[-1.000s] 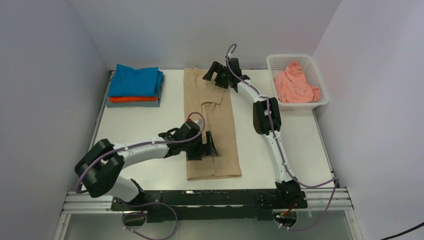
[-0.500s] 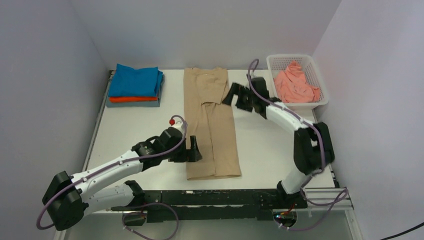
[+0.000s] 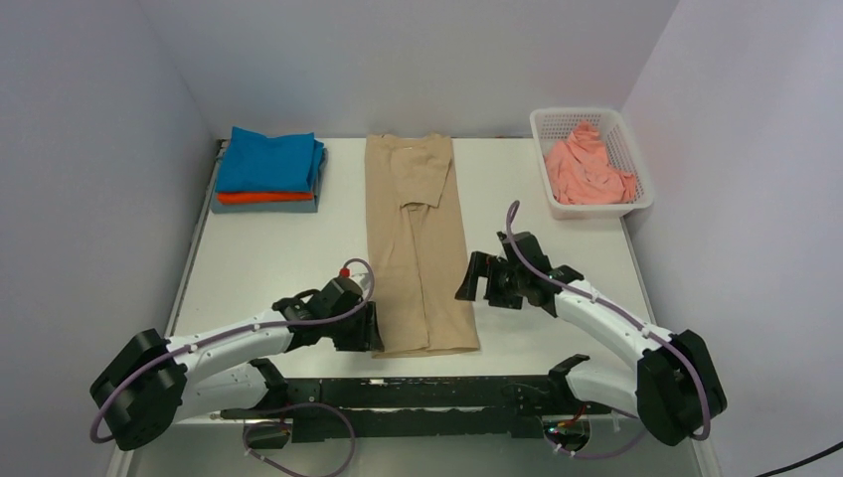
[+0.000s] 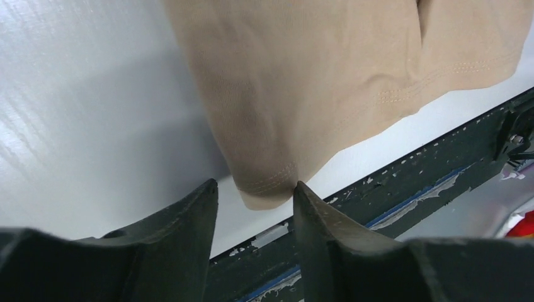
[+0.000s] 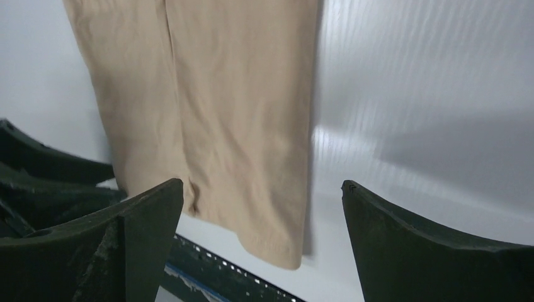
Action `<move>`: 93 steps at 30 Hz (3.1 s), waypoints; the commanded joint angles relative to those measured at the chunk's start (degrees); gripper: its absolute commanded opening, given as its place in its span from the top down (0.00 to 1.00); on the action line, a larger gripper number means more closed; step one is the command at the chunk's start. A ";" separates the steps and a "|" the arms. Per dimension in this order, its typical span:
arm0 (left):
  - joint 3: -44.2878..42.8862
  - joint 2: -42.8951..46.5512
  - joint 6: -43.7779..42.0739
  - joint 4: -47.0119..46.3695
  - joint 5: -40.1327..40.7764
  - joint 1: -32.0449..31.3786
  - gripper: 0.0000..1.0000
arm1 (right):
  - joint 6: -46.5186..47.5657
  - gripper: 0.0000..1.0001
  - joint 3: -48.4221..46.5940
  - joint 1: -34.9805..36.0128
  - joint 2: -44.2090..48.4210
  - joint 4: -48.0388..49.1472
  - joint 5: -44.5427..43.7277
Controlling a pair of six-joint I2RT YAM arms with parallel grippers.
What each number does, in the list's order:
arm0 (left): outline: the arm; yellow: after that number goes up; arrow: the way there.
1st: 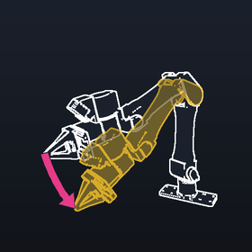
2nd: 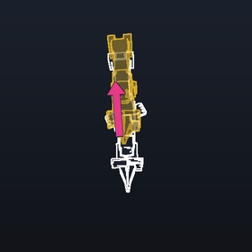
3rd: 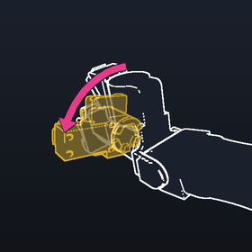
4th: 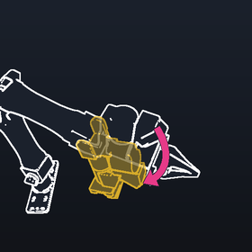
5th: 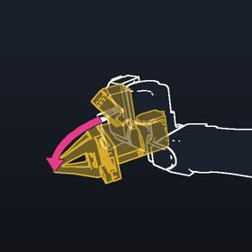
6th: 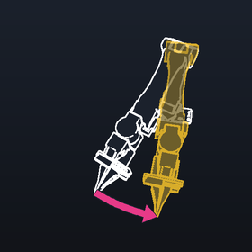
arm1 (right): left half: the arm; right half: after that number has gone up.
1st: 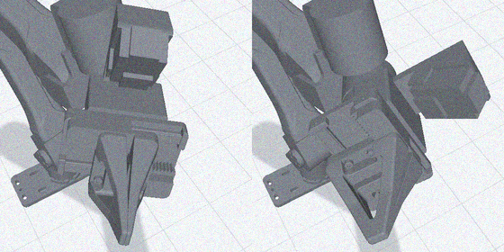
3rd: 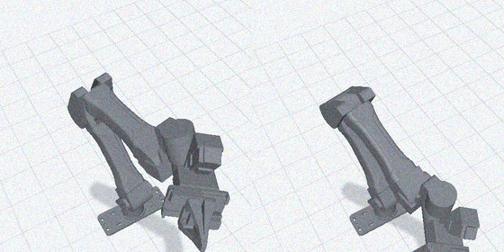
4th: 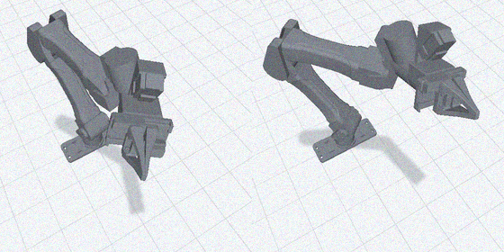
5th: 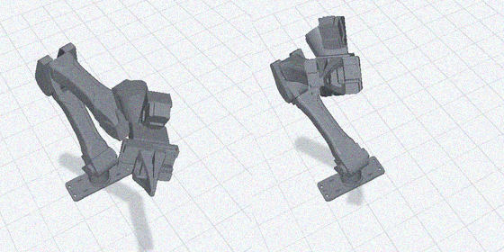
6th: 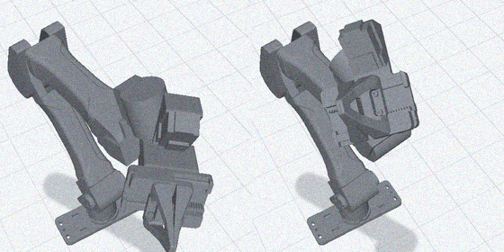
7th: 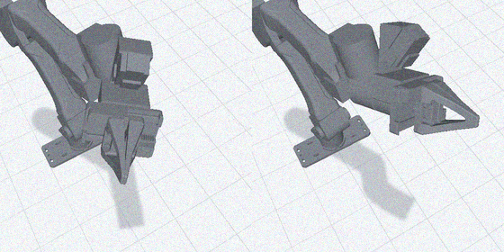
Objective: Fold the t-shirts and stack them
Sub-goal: Grab the bottom of the folded rectangular tshirt with both arms, then fold the folded rectangular tshirt in 1/3 of the way
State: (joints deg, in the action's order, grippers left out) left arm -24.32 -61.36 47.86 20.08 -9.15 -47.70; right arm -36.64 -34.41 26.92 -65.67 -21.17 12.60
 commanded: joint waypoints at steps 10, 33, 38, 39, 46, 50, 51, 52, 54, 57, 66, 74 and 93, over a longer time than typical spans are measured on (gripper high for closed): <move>0.88 -3.04 2.13 0.50 1.00 -0.15 0.67 | -5.53 0.25 7.93 7.98 2.83 -3.58 5.06; 8.95 12.38 2.73 -5.00 -10.42 -0.36 1.00 | -15.45 0.95 15.04 14.58 13.08 -2.86 11.09; 2.95 11.76 -1.32 -4.65 -6.80 0.05 1.00 | -12.86 0.95 9.85 14.43 8.97 1.93 8.81; 1.36 11.31 -2.33 -4.06 -5.59 0.44 1.00 | -12.00 0.95 7.92 14.33 7.85 1.58 7.19; -5.80 5.92 -7.10 -10.35 -4.71 7.06 1.00 | -9.00 0.96 -0.32 9.74 2.14 4.57 2.43; -9.86 -0.39 -9.74 -13.64 -6.91 13.24 1.00 | -7.21 0.96 -3.70 5.08 -2.80 8.52 3.48; -10.81 -1.81 -10.03 -14.42 -6.78 14.31 1.00 | -6.73 0.97 -4.68 4.14 -3.93 9.41 3.41; -11.97 -3.09 -10.32 -15.09 -7.14 15.56 1.00 | -6.57 0.97 -5.63 3.18 -5.33 10.08 2.90; -14.49 -5.69 -10.47 -16.64 -7.36 17.51 1.00 | -6.01 0.97 -8.18 1.51 -7.84 11.05 1.81; -17.93 -9.67 -11.03 -17.54 -6.75 19.90 1.00 | -4.61 0.97 -11.33 -1.00 -11.21 11.62 1.06; -28.02 -23.03 -13.81 -15.66 -8.33 25.89 1.00 | -4.83 0.96 -19.15 -6.34 -23.00 17.90 4.59; -35.48 -32.60 -15.60 -14.00 -11.08 28.88 1.00 | -5.69 0.94 -23.66 -8.53 -30.99 21.98 5.01; -45.75 -41.02 -16.90 -8.90 -11.26 31.53 0.05 | -1.14 0.19 -35.42 -11.19 -41.27 18.97 5.73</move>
State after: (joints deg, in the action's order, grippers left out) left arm -66.46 -103.90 31.79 10.72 -19.84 -16.58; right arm -40.77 -64.88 16.29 -107.68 -2.33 18.22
